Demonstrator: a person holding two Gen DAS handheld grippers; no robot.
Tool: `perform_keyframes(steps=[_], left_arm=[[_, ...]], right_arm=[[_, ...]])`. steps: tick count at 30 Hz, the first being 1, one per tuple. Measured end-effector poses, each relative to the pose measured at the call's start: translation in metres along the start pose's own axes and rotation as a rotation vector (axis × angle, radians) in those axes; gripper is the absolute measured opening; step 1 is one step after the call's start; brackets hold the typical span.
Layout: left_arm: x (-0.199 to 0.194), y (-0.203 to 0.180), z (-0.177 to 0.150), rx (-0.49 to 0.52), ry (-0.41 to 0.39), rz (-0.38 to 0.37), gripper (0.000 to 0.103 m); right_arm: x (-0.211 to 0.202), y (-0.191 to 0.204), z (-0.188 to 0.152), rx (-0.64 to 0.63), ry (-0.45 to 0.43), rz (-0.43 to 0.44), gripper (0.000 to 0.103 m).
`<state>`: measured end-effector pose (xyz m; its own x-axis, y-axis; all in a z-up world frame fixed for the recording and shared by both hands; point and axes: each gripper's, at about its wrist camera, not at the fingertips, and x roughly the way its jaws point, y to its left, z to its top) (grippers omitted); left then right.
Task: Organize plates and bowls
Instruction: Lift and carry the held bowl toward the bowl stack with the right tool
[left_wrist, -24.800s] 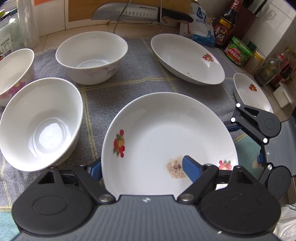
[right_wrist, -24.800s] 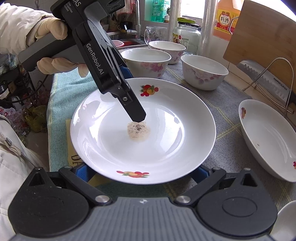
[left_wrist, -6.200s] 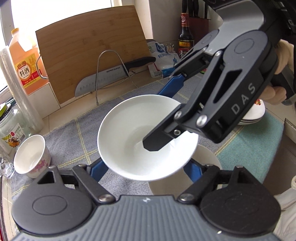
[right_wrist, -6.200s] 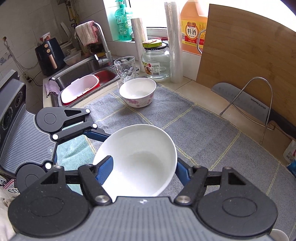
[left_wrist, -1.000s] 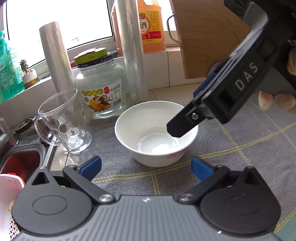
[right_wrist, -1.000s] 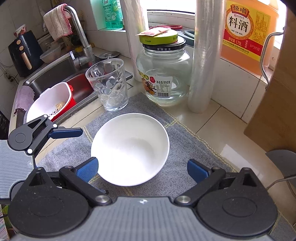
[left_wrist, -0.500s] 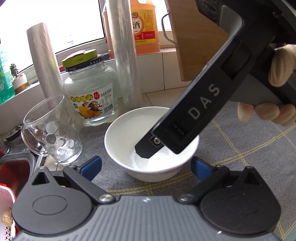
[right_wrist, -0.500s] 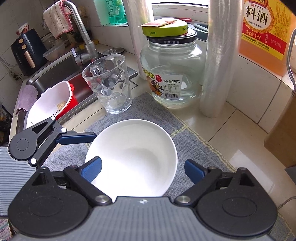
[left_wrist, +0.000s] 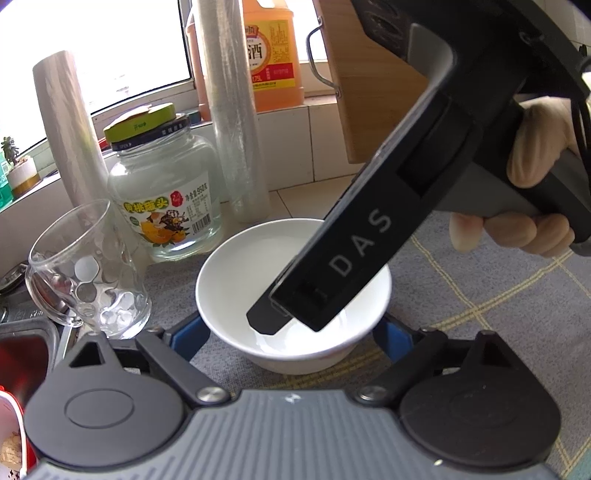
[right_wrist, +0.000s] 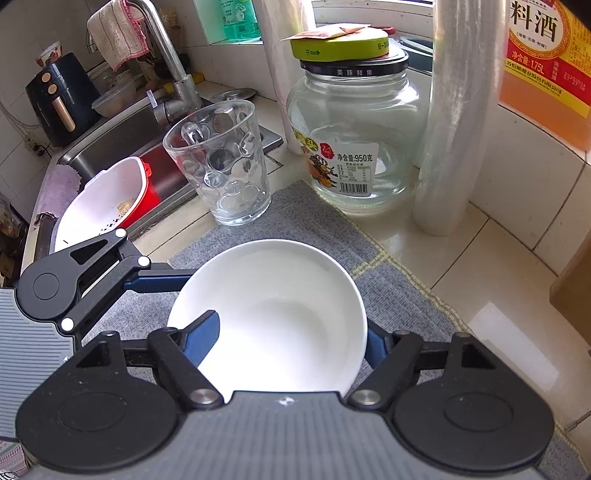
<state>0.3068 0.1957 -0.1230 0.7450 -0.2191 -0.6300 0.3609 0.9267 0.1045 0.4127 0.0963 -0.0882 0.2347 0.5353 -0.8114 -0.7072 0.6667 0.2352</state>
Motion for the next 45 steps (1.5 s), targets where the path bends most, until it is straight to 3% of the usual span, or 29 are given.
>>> perform_keyframes(steps=[13,23,45], left_arm=[[-0.001,0.0,0.001,-0.002,0.019,0.0,0.094],[-0.024,-0.013,0.006,0.033,0.038,-0.017,0.094],[-0.105,-0.098,0.019,0.1,0.044,-0.111,0.094]], right_arm=[[-0.007,0.001,0.0,0.013,-0.01,0.007,0.081],[-0.028,0.013,-0.011,0.004,-0.015,0.016,0.081],[-0.136,0.041,-0.096,-0.014,-0.032,0.002,0.081]])
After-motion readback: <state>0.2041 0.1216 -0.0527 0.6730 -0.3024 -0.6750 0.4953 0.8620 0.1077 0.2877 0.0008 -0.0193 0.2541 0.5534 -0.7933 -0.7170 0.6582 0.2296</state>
